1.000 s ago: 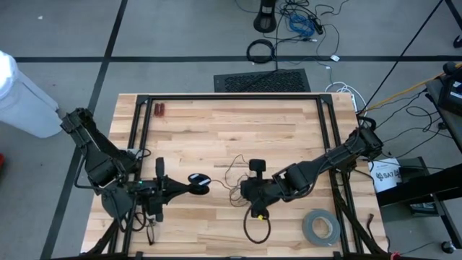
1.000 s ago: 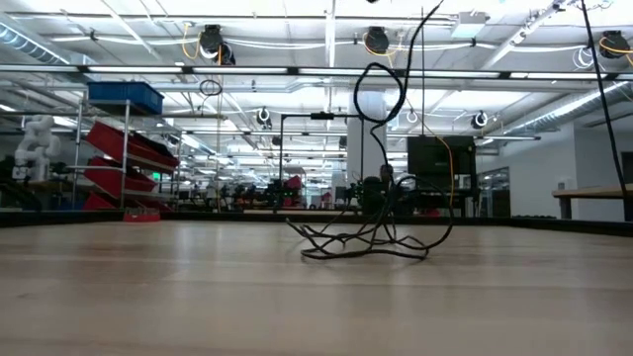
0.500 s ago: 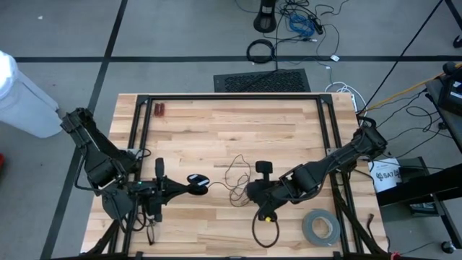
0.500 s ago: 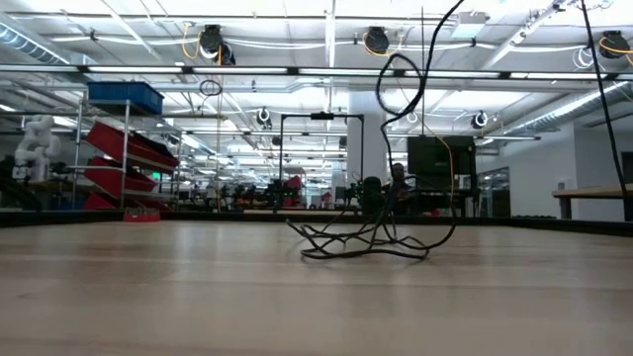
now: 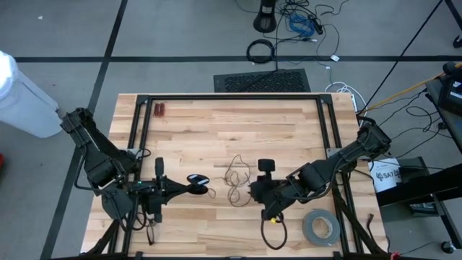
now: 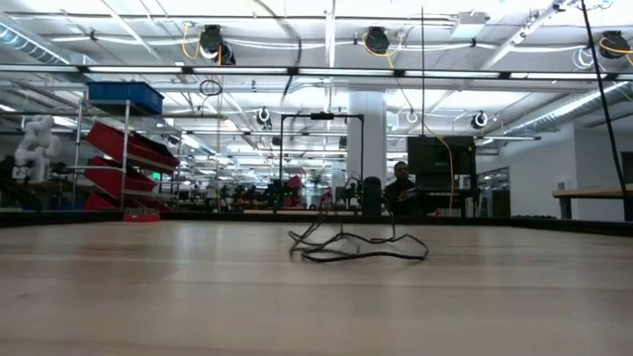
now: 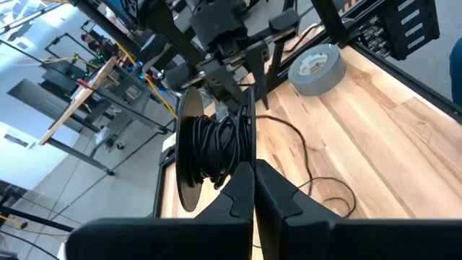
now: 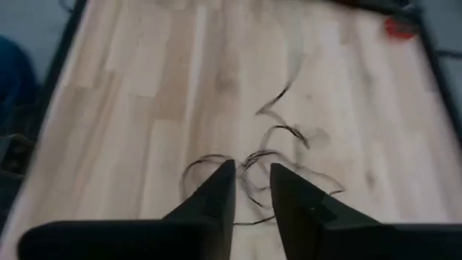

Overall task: Coil cords
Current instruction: Uncoil the black wire from the spool

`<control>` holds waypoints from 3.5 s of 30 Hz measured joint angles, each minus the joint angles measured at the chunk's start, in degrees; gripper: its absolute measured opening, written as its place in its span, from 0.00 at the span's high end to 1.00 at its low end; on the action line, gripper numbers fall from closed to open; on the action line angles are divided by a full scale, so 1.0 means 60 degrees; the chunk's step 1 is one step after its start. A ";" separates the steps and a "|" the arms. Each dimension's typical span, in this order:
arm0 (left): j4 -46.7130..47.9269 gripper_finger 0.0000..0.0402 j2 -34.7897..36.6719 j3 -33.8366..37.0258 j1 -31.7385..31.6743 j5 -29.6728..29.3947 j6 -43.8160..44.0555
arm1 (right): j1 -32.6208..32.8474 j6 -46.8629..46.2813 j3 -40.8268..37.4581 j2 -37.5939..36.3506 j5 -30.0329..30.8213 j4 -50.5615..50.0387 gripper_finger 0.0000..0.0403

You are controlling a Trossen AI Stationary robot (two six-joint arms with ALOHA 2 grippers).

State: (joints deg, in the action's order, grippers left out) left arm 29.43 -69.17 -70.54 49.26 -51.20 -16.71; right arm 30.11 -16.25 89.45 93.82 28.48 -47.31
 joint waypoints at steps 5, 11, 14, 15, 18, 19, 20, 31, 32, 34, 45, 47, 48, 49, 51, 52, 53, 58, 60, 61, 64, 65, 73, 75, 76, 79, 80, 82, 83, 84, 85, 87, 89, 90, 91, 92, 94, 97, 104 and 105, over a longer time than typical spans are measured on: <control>0.0000 1.00 0.0000 0.0000 -0.0001 0.0000 0.0200 | 0.0000 0.0921 -0.0290 0.0063 0.1243 0.1591 0.72; 0.0000 1.00 0.0000 0.0000 -0.0001 0.0001 0.0227 | -0.0183 0.2338 -0.1215 0.0116 0.1495 0.5301 0.68; 0.0003 1.00 0.0000 0.0000 -0.0001 0.0003 0.0226 | -0.0256 0.2872 -0.1620 0.0114 0.1420 0.6852 0.68; 0.0000 1.00 0.0000 0.0000 -0.0001 0.0000 0.0229 | -0.0266 0.2957 -0.1696 0.0121 0.1403 0.7078 0.68; 0.0004 1.00 0.0000 0.0000 -0.0001 0.0004 0.0225 | -0.0367 0.2892 -0.1707 0.0161 0.1022 0.7383 0.68; 0.0002 1.00 0.0000 0.0000 -0.0001 0.0002 0.0225 | -0.0415 0.2835 -0.1705 0.0202 0.0838 0.7531 0.68; 0.0000 1.00 0.0000 0.0000 -0.0001 0.0002 0.0225 | -0.0449 0.2820 -0.1705 0.0273 0.0693 0.7701 0.68; -0.0004 1.00 0.0000 0.0000 -0.0019 0.0004 0.0236 | -0.0713 0.3082 -0.1708 0.0918 0.0140 0.8939 0.68; -0.0003 1.00 0.0000 0.0000 -0.0019 0.0004 0.0236 | -0.0748 0.3082 -0.1708 0.0918 0.0140 0.9000 0.68; -0.0003 1.00 0.0000 0.0000 -0.0019 0.0004 0.0240 | -0.0798 0.3088 -0.1708 0.0918 0.0045 0.9178 0.68; -0.0002 1.00 0.0000 0.0000 -0.0019 0.0004 0.0242 | -0.0834 0.3409 -0.1705 0.0914 -0.0058 0.9442 0.97; -0.0004 1.00 0.0000 0.0000 -0.0019 0.0004 0.0255 | -0.0832 0.3468 -0.1705 0.0914 -0.0037 0.9416 0.98; 0.0001 1.00 0.0000 0.0000 -0.0019 0.0009 0.0309 | -0.0822 0.3477 -0.1705 0.0908 -0.0015 0.9393 0.98; 0.0010 1.00 0.0000 0.0000 -0.0019 0.0048 0.0399 | -0.0793 0.3529 -0.1705 0.0872 -0.0007 0.9332 0.99; 0.0030 1.00 0.0000 0.0000 -0.0019 0.0297 0.0491 | -0.0712 0.3662 -0.1705 0.0788 0.0017 0.9281 1.00; 0.0033 1.00 0.0000 0.0000 -0.0019 0.0390 0.0492 | -0.0660 0.3725 -0.1705 0.0720 0.0053 0.9269 1.00; 0.0038 1.00 -0.0004 0.0000 -0.0019 0.0512 0.0497 | -0.0619 0.3799 -0.1705 0.0642 0.0072 0.9268 1.00; 0.0172 1.00 -0.0004 0.0000 -0.0019 0.0650 0.0749 | -0.0327 0.4342 -0.1705 0.0103 0.0486 0.9278 1.00; 0.0310 1.00 -0.0004 0.0000 -0.0019 0.0665 0.0795 | -0.0266 0.4662 -0.1706 -0.0083 0.0531 0.9392 1.00; 0.0317 1.00 -0.0004 0.0000 -0.0019 0.0702 0.0886 | -0.0247 0.4834 -0.1705 -0.0170 0.0528 0.9431 1.00; 0.0300 1.00 -0.0004 0.0000 -0.0079 0.0838 0.0983 | -0.0331 0.5254 -0.1705 -0.0312 0.0517 0.9660 1.00; 0.0304 1.00 -0.0004 0.0000 -0.0114 0.0924 0.0983 | -0.0406 0.5410 -0.1705 -0.0319 0.0513 0.9787 1.00; 0.0146 1.00 -0.0036 -0.0004 -0.0578 0.1616 0.0905 | -0.1327 0.6189 -0.1616 -0.0324 -0.1010 1.1118 1.00; 0.0134 1.00 -0.0075 -0.0004 -0.0688 0.1767 0.0761 | -0.1587 0.6189 -0.1444 -0.0301 -0.1459 1.1135 1.00; 0.0105 1.00 -0.0099 -0.0004 -0.0743 0.1815 0.0691 | -0.1706 0.6187 -0.1345 -0.0276 -0.1658 1.1165 1.00; 0.0088 1.00 -0.0148 -0.0007 -0.0882 0.2113 0.0433 | -0.2064 0.6117 -0.1028 -0.0101 -0.2395 1.1251 1.00; 0.0048 1.00 -0.0184 -0.0007 -0.0944 0.2219 0.0367 | -0.2182 0.6045 -0.0911 -0.0033 -0.2631 1.1275 1.00; -0.0169 1.00 -0.0200 -0.0004 -0.1062 0.2564 0.0149 | -0.2395 0.5877 -0.0683 0.0170 -0.3018 1.1295 1.00; -0.0285 1.00 -0.0200 -0.0004 -0.1105 0.2642 0.0005 | -0.2504 0.5812 -0.0592 0.0299 -0.3218 1.1281 1.00; -0.0392 1.00 -0.0200 -0.0006 -0.1153 0.2744 -0.0068 | -0.2596 0.5752 -0.0523 0.0438 -0.3391 1.1232 1.00; -0.0473 1.00 -0.0210 -0.0004 -0.1185 0.2800 -0.0099 | -0.2678 0.5668 -0.0468 0.0565 -0.3547 1.1208 1.00; -0.0524 1.00 -0.0231 -0.0004 -0.1228 0.2835 -0.0106 | -0.2834 0.5444 -0.0452 0.0747 -0.3805 1.1159 1.00; -0.0464 1.00 -0.0240 -0.0004 -0.1232 0.2852 -0.0095 | -0.2892 0.5336 -0.0451 0.0787 -0.3800 1.0719 1.00; -0.0440 1.00 -0.0240 -0.0004 -0.1232 0.2851 -0.0071 | -0.2892 0.5325 -0.0442 0.0774 -0.3696 1.0332 1.00; -0.0422 1.00 -0.0240 -0.0004 -0.1232 0.2845 -0.0030 | -0.2872 0.5306 -0.0437 0.0713 -0.3482 0.9823 1.00; -0.0364 1.00 -0.0240 -0.0004 -0.1232 0.2847 0.0022 | -0.2805 0.5242 -0.0438 0.0619 -0.3107 0.9189 1.00; -0.0122 1.00 -0.0240 -0.0004 -0.1202 0.2842 0.0233 | -0.2611 0.5017 -0.0441 0.0366 -0.2326 0.8036 1.00; 0.0259 1.00 -0.0240 -0.0004 -0.1188 0.2629 0.0561 | -0.2255 0.4125 -0.0427 0.0001 -0.1893 0.6540 1.00; 0.0688 1.00 -0.0240 -0.0004 -0.1188 0.2266 0.1167 | -0.0796 0.2165 -0.0875 0.0223 -0.0948 0.5638 1.00; 0.0686 1.00 -0.0240 -0.0004 -0.1188 0.2256 0.1198 | -0.0606 0.1936 -0.1058 0.0311 -0.0728 0.5962 1.00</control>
State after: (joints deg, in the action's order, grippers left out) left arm 33.54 -70.61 -70.57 42.13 -37.66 -9.52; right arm 26.47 -4.64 83.10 95.69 24.11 -11.53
